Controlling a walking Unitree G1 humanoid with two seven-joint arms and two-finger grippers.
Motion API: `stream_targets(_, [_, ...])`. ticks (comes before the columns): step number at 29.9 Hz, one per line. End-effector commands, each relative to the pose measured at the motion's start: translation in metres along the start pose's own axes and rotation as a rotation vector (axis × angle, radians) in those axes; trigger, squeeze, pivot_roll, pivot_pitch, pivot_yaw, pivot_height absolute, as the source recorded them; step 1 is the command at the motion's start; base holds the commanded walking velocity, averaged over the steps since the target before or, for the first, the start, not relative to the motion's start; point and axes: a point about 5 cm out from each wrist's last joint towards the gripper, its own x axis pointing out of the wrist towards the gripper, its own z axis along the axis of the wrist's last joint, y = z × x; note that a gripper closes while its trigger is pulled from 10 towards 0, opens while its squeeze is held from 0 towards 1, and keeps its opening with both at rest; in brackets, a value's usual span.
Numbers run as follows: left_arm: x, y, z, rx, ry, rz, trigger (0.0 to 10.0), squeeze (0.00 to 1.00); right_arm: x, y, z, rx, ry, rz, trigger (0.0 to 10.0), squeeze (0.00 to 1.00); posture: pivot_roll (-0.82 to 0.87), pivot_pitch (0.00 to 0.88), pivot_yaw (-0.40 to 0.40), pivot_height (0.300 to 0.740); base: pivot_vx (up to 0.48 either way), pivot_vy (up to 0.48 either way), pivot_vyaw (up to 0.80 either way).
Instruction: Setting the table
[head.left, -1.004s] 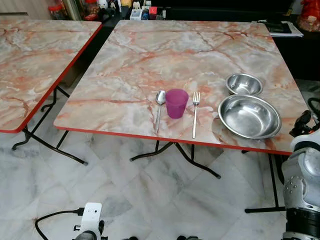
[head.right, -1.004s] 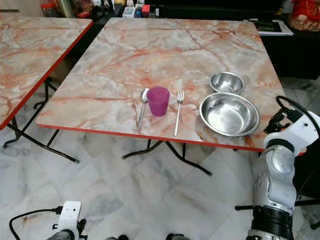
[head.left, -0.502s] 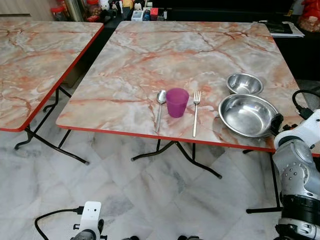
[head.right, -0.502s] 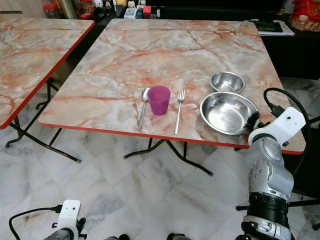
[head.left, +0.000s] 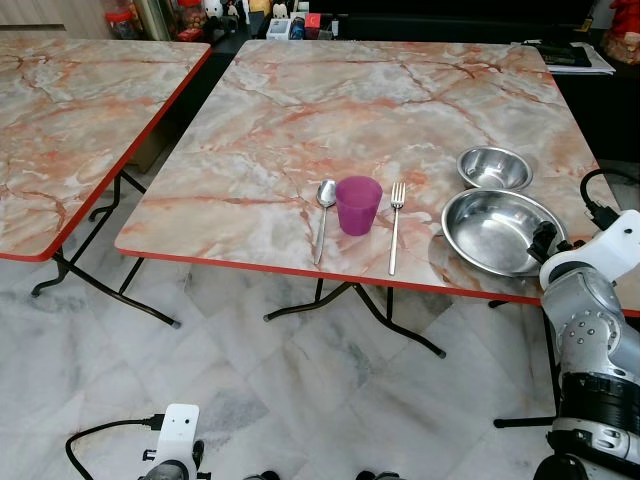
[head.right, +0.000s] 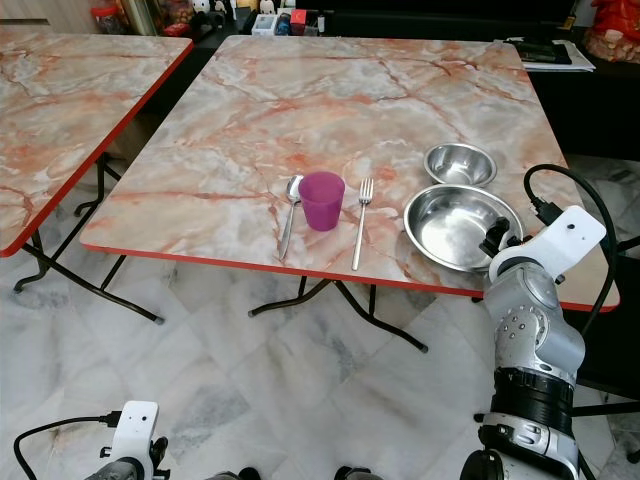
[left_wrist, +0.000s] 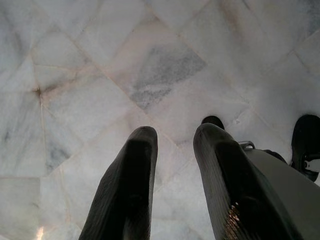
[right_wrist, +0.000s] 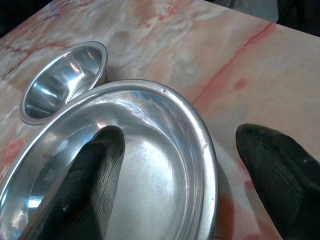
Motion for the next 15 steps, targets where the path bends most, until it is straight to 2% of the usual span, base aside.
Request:
stream_targets(1, [-0.002, 0.002, -0.010, 0.014, 0.044, 0.010, 10.0, 0.00, 0.003, 0.005, 0.000, 0.018, 0.008, 0.006, 10.0, 0.00, -0.09, 0.139, 0.031, 0.740, 0.000, 0.000, 0.00])
stream_targets(9, [-0.003, 0.006, -0.012, 0.015, 0.049, 0.014, 10.0, 0.00, 0.013, 0.016, -0.016, 0.030, 0.061, 0.020, 10.0, 0.00, -0.09, 0.147, 0.031, 0.740, 0.000, 0.000, 0.00])
stream_targets(15, [-0.004, 0.007, -0.014, 0.014, 0.054, 0.015, 10.0, 0.00, 0.017, 0.024, -0.011, 0.040, 0.047, 0.023, 10.0, 0.00, -0.09, 0.152, 0.031, 0.740, 0.000, 0.000, 0.00])
